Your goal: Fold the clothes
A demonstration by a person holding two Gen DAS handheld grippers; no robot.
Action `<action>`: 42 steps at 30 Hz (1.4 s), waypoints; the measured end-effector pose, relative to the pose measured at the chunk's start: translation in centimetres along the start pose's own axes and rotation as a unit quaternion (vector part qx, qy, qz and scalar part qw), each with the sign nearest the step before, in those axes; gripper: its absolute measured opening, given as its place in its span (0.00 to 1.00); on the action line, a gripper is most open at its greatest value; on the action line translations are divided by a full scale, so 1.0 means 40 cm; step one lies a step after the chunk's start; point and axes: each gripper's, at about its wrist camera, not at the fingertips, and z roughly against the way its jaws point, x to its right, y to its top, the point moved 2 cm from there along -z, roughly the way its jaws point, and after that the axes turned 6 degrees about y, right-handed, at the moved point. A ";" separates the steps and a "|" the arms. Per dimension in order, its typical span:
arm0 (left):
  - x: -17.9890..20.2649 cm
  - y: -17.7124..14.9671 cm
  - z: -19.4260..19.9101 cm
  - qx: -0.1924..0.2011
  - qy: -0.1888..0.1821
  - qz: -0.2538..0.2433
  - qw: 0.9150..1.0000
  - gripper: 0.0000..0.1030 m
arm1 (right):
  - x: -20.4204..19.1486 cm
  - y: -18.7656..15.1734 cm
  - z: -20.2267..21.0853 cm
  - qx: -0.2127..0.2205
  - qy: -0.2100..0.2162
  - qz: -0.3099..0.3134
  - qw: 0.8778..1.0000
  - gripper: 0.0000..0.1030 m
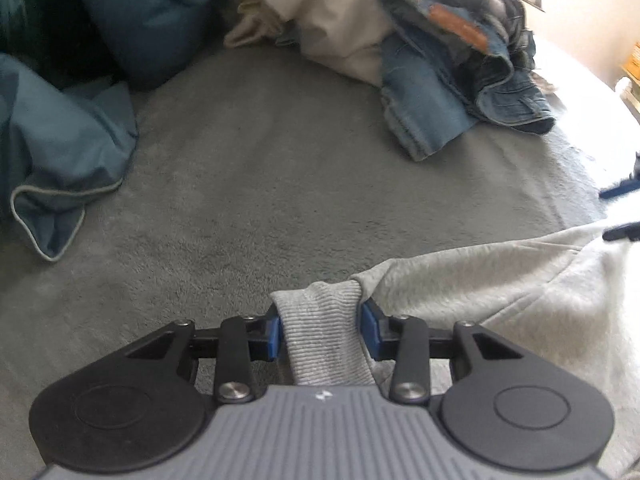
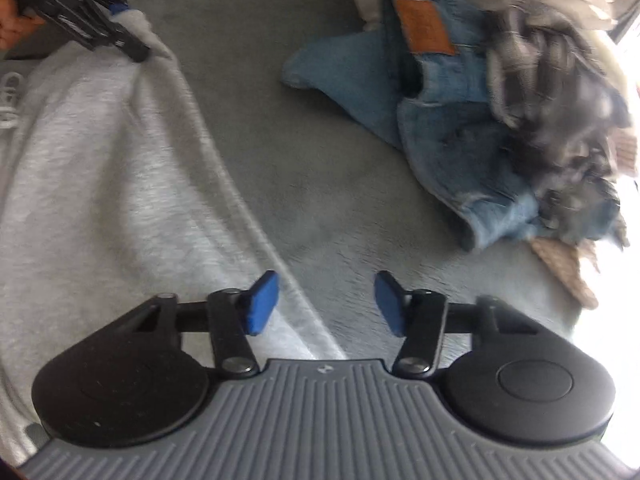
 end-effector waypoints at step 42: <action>1.115 -0.144 0.204 0.097 -0.104 -0.257 0.956 0.74 | -0.270 -1.081 0.393 -0.048 -0.200 -0.354 0.912 0.15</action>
